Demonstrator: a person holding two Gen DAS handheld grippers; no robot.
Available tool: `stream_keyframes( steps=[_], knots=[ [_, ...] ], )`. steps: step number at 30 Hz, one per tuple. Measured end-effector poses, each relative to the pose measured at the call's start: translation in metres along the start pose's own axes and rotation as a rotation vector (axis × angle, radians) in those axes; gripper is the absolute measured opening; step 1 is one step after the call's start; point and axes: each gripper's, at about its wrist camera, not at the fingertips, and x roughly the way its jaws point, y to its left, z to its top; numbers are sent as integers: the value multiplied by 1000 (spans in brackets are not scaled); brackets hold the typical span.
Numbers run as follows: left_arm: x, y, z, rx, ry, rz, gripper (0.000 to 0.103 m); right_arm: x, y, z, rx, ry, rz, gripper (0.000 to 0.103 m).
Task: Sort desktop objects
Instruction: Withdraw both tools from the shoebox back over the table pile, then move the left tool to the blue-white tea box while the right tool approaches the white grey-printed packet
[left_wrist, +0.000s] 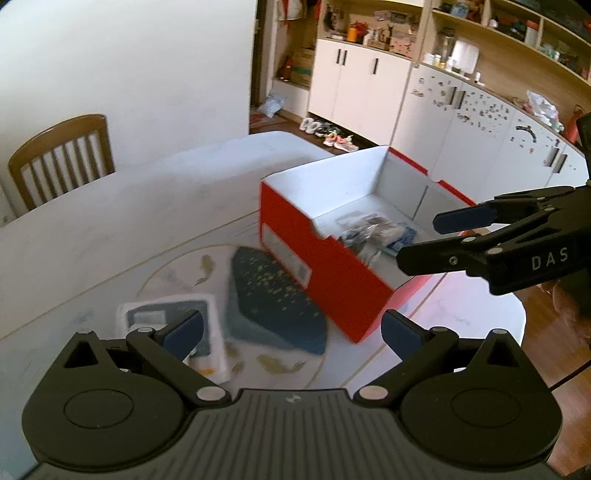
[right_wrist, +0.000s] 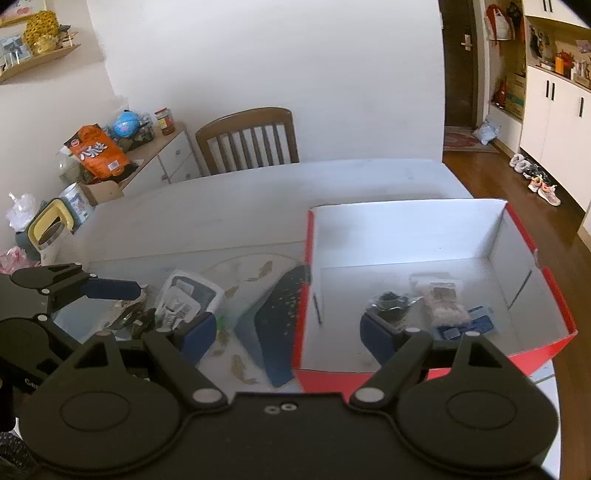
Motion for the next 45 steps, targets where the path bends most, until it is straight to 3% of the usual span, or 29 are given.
stream_keyframes(
  steps=[17, 24, 33, 45],
  knots=[
    [-23, 52, -35, -100, -16, 27, 103, 21, 48, -1, -55, 26, 24, 85],
    [-34, 78, -52, -133, -34, 130, 103, 31, 64, -6, -85, 43, 28, 85],
    [-38, 105, -69, -148, 1, 187, 103, 43, 83, -7, -114, 66, 31, 85],
    [-22, 127, -91, -152, 42, 193, 103, 67, 101, -4, -146, 94, 37, 84]
  ],
)
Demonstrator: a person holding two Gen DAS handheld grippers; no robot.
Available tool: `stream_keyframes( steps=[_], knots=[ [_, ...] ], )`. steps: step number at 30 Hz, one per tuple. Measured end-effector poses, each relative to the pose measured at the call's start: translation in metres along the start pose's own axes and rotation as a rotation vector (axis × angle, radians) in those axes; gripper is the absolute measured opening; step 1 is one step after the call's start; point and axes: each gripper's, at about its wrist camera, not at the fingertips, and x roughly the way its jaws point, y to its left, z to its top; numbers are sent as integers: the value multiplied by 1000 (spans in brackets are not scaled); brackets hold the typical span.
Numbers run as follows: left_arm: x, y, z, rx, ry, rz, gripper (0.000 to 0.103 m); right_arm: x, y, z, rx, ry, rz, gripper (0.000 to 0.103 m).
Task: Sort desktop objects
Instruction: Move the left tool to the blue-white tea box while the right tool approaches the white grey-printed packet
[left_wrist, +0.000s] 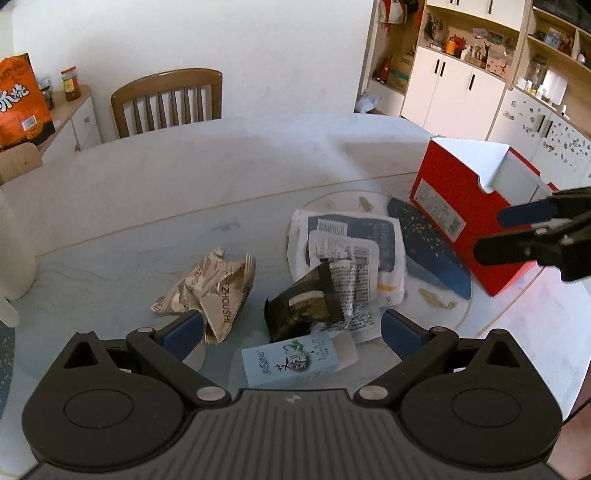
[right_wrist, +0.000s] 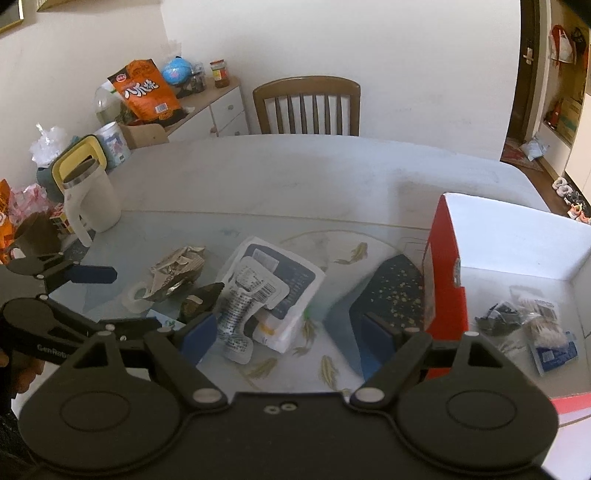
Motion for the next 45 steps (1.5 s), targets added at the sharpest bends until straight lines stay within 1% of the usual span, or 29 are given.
stream_keyframes(
  steps=[2, 5, 8, 14, 17, 22, 27, 31, 33, 38, 40, 45],
  knots=[
    [4, 0, -3, 8, 12, -10, 103, 5, 0, 1, 3, 7, -2, 84],
    [10, -3, -9, 27, 23, -4, 103, 13, 1, 0, 1, 18, -3, 84],
    [15, -4, -15, 26, 36, 2, 103, 20, 2, 1, 0, 28, -2, 84],
    [24, 0, -20, 24, 44, 43, 103, 30, 2, 2, -1, 43, -2, 83],
    [30, 1, -24, 7, 52, 42, 103, 34, 1, 2, 0, 53, -6, 83],
    [40, 1, -26, -4, 68, 62, 103, 44, -2, 4, 4, 60, -22, 82],
    [46, -2, -27, 9, 75, 77, 103, 57, -8, 5, 16, 65, -36, 81],
    [50, -3, -28, 11, 82, 74, 102, 68, -12, 7, 35, 68, -53, 76],
    [51, -3, -29, 9, 86, 76, 102, 73, -15, 10, 52, 55, -70, 74],
    [55, -5, -31, 10, 94, 78, 102, 87, -20, 17, 73, 52, -74, 68],
    [56, -6, -31, 8, 94, 78, 100, 93, -23, 19, 79, 57, -82, 67],
    [57, -5, -32, 1, 99, 77, 94, 104, -31, 20, 122, 75, -82, 57]
  ],
)
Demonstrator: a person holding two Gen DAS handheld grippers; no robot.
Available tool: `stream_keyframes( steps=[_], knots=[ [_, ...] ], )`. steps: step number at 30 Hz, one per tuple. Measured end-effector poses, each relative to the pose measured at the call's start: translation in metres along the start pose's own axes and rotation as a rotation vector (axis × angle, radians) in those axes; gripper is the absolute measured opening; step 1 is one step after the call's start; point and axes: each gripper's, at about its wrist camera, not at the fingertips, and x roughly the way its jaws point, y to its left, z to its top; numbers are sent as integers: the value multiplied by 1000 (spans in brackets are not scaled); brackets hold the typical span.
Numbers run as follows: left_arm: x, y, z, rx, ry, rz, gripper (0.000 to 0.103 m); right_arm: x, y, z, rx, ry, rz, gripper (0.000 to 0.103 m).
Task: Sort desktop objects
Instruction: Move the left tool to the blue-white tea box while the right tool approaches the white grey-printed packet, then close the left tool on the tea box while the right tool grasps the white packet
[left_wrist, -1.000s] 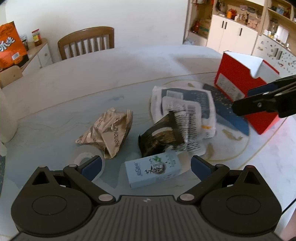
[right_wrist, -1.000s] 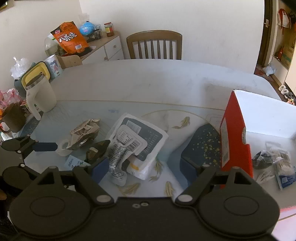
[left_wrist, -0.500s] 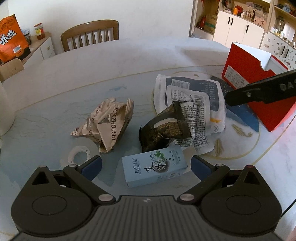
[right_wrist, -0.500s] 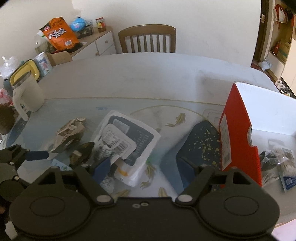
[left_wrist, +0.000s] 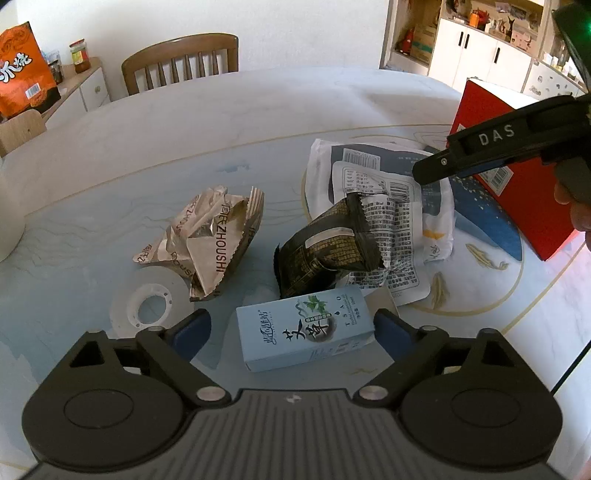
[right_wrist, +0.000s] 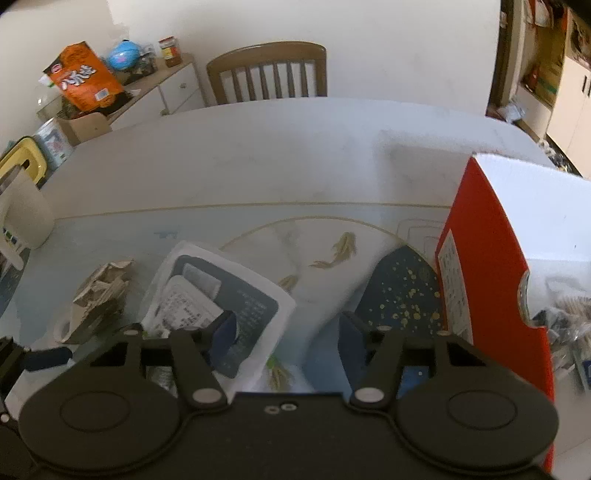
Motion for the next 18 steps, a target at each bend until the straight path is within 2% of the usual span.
stream_keyframes(
  steps=[10, 12, 14, 18],
  knots=[
    [4, -2, -1, -10, 15, -3, 87, 15, -13, 6, 108, 25, 54, 48],
    [6, -1, -1, -13, 19, -4, 80, 18, -13, 6, 112, 32, 64, 44],
    [6, -1, 0, -19, 21, -8, 79, 21, -14, 5, 115, 39, 84, 29],
    [6, -2, -1, -15, 17, -10, 75, 20, -12, 6, 103, 36, 83, 21]
  ],
)
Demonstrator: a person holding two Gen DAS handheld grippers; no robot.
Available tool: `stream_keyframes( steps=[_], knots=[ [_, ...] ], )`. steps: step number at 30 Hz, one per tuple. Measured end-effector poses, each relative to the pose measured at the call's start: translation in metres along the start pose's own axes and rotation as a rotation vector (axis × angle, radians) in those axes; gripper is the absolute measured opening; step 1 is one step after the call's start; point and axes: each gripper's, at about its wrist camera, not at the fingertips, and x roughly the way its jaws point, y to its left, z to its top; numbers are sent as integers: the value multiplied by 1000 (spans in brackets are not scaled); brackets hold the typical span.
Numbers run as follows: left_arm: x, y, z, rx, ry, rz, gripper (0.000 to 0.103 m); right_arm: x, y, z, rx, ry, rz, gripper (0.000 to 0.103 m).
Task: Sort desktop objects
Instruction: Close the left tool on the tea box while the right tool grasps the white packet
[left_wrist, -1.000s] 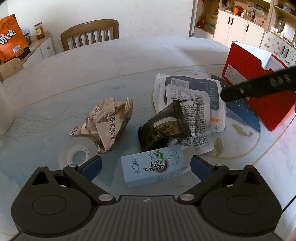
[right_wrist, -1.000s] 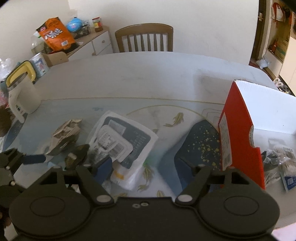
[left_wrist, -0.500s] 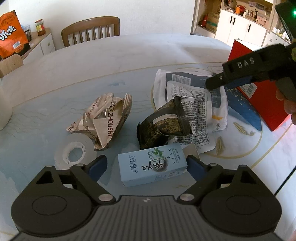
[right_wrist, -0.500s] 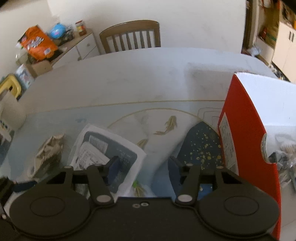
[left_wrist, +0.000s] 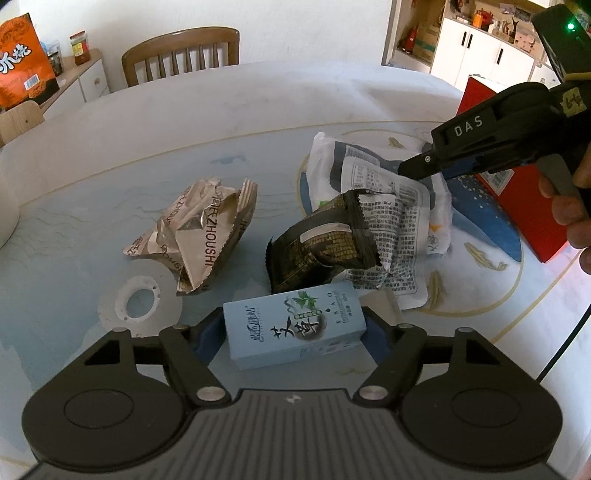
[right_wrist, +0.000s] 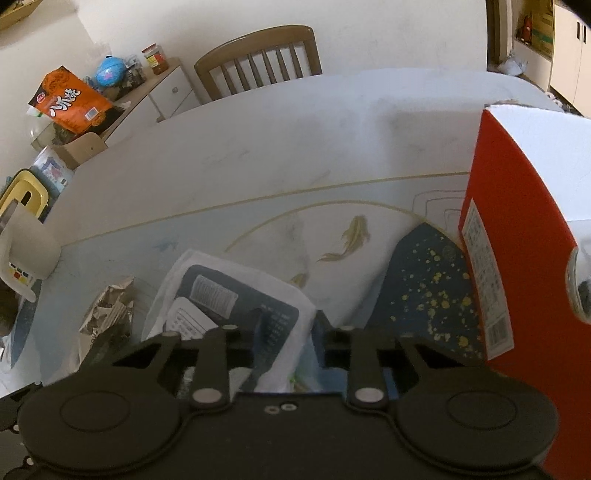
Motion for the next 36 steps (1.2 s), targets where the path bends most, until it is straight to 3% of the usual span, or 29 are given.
stream_keyframes(
  steps=[2, 11, 36],
  knots=[
    [0, 0, 0, -2, 0, 1, 75, -1, -1, 0, 3, -2, 5, 15],
    [-2, 3, 1, -29, 5, -10, 73, -16, -3, 2, 10, -47, -10, 10],
    [-28, 10, 6, -46, -28, -24, 73, -52, -11, 8, 21, -145, -59, 8]
  ],
)
